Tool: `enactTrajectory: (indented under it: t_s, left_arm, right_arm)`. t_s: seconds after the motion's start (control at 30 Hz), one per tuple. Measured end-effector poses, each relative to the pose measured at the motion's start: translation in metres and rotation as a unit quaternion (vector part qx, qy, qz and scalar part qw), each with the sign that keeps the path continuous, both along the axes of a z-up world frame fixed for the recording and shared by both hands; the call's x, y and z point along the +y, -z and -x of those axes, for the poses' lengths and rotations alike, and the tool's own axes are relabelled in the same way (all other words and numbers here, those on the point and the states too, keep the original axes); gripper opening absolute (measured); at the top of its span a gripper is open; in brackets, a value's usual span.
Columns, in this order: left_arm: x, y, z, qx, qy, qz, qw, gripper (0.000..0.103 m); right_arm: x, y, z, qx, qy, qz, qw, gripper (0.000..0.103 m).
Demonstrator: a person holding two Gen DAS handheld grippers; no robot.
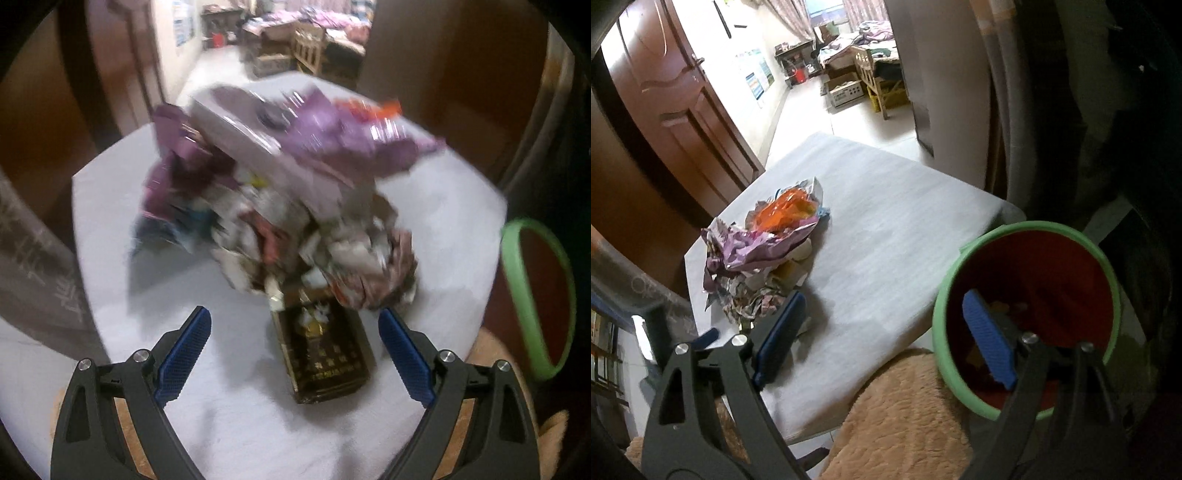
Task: Collect trash
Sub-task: 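Grasp the black cigarette pack with the left tool and lift it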
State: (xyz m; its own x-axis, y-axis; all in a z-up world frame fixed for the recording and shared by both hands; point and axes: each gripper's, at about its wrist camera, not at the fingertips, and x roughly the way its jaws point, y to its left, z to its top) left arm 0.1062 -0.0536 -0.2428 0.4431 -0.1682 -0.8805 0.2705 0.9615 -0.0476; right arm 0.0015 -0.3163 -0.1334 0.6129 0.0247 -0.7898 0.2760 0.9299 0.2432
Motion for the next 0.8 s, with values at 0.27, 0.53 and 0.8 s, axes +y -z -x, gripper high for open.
enactTrajectory:
  t_s: [0.27,0.53,0.8]
  left_arm:
    - [-0.014,0.031,-0.008,0.04,0.019,-0.019,0.9988,0.065]
    - [-0.004,0.017,-0.011,0.025,0.006,0.015,0.9996,0.045]
    - [0.021,-0.057,-0.006,-0.087,-0.037,0.045,0.9945,0.045]
  right_arm:
    - [0.006,0.004,-0.003,0.008,-0.008,-0.003,1.0,0.086]
    - [0.015,0.012,-0.008,0.017,-0.022,-0.006,1.0,0.086]
    - [0.032,0.017,-0.017,0.007,-0.049,0.004,0.999,0.086]
